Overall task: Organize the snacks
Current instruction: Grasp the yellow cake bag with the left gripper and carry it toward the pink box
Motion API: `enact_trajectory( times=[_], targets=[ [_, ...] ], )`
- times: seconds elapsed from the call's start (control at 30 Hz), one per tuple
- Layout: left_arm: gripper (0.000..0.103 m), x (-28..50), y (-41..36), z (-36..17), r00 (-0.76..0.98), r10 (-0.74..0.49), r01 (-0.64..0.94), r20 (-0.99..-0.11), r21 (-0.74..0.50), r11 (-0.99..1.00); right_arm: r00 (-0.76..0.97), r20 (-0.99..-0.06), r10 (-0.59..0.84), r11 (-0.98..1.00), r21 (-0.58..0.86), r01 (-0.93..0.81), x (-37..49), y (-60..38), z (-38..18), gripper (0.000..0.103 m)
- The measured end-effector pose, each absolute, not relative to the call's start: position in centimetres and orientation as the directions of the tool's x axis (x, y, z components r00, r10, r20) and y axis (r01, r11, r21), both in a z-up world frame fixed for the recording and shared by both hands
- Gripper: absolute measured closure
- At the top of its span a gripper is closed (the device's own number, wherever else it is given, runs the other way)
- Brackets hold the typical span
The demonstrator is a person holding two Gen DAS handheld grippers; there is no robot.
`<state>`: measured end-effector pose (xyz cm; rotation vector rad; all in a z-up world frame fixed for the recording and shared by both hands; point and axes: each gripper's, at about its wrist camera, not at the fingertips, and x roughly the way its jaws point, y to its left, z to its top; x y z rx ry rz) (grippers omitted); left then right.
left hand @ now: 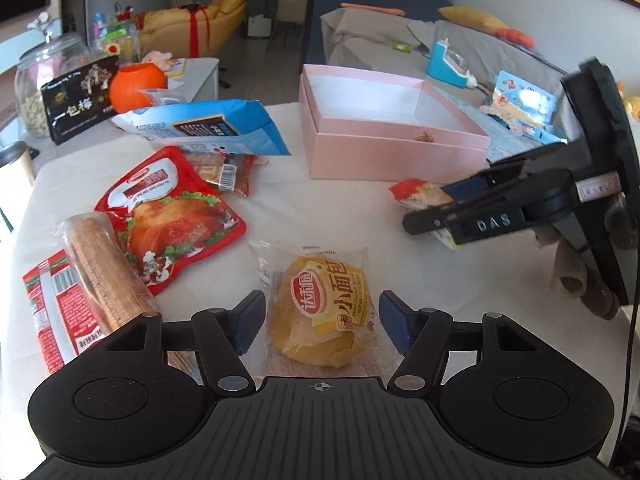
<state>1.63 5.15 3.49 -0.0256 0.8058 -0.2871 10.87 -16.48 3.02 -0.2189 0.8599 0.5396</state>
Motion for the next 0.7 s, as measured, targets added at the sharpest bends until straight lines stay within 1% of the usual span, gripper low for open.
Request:
enact_trajectory(
  times=[0.03,0.07,0.1,0.17,0.2,0.23,0.27,0.3,0.37,0.43,0.5,0.6,0.63,0.67,0.7],
  targets=[
    [0.035,2.0,5.1,3.4,0.654,-0.258,0.238,-0.711,-0.13,0.963,0.528,-0.769,0.36,0.843,0.026,-0.537,10.3,-16.7,3.2,0.049],
    [0.032,2.4,4.8,3.2,0.651,-0.243,0.232,-0.719,-0.117,0.966,0.522,-0.774,0.358,0.841,0.025,-0.54,9.6,-16.9,3.2,0.049],
    [0.031,2.9,4.5,2.9,0.645,-0.23,0.226,-0.729,-0.105,0.968,0.514,-0.781,0.354,0.84,0.024,-0.542,9.1,-17.2,3.1,0.049],
    [0.035,3.5,3.6,2.2,0.622,-0.223,0.239,-0.75,-0.089,0.967,0.504,-0.791,0.346,0.839,0.021,-0.543,8.0,-17.8,3.0,0.049],
    [0.035,3.6,3.1,2.0,0.615,-0.216,0.253,-0.758,-0.07,0.965,0.504,-0.793,0.343,0.842,0.021,-0.539,7.6,-18.2,3.0,0.05],
    [0.037,3.4,2.5,2.0,0.619,-0.21,0.277,-0.757,-0.04,0.96,0.501,-0.794,0.344,0.845,0.028,-0.534,7.2,-18.8,3.1,0.05],
    [0.042,3.2,2.1,2.1,0.624,-0.22,0.305,-0.75,-0.026,0.952,0.497,-0.794,0.35,0.849,0.045,-0.527,6.9,-19.6,3.4,0.05],
    [0.042,3.0,1.9,2.3,0.624,-0.242,0.324,-0.743,-0.036,0.945,0.497,-0.792,0.355,0.853,0.057,-0.519,6.6,-20.3,3.8,0.05],
    [0.043,2.8,2.0,3.2,0.635,-0.31,0.353,-0.707,-0.091,0.931,0.519,-0.777,0.355,0.862,0.057,-0.504,6.1,-21.6,4.9,0.05],
    [0.044,3.4,2.0,5.0,0.67,-0.346,0.354,-0.656,-0.128,0.927,0.559,-0.75,0.354,0.871,0.048,-0.489,5.9,-22.7,6.3,0.05],
    [0.044,4.8,2.2,7.5,0.714,-0.389,0.359,-0.582,-0.173,0.917,0.605,-0.707,0.367,0.879,0.051,-0.474,6.2,-23.6,8.3,0.051],
    [0.043,9.5,1.7,11.5,0.767,-0.451,0.38,-0.456,-0.244,0.892,0.703,-0.612,0.361,0.906,0.051,-0.421,8.5,-24.3,11.8,0.05],
    [0.041,11.6,1.4,12.1,0.76,-0.475,0.391,-0.444,-0.272,0.879,0.723,-0.592,0.357,0.913,0.058,-0.403,9.6,-24.3,12.5,0.048],
    [0.04,14.1,0.8,12.1,0.743,-0.492,0.391,-0.454,-0.302,0.869,0.745,-0.565,0.355,0.92,0.071,-0.385,11.1,-24.3,13.2,0.045],
    [0.041,15.9,0.5,11.8,0.738,-0.489,0.377,-0.465,-0.317,0.87,0.76,-0.547,0.351,0.924,0.073,-0.375,12.2,-24.2,13.5,0.027]
  ],
)
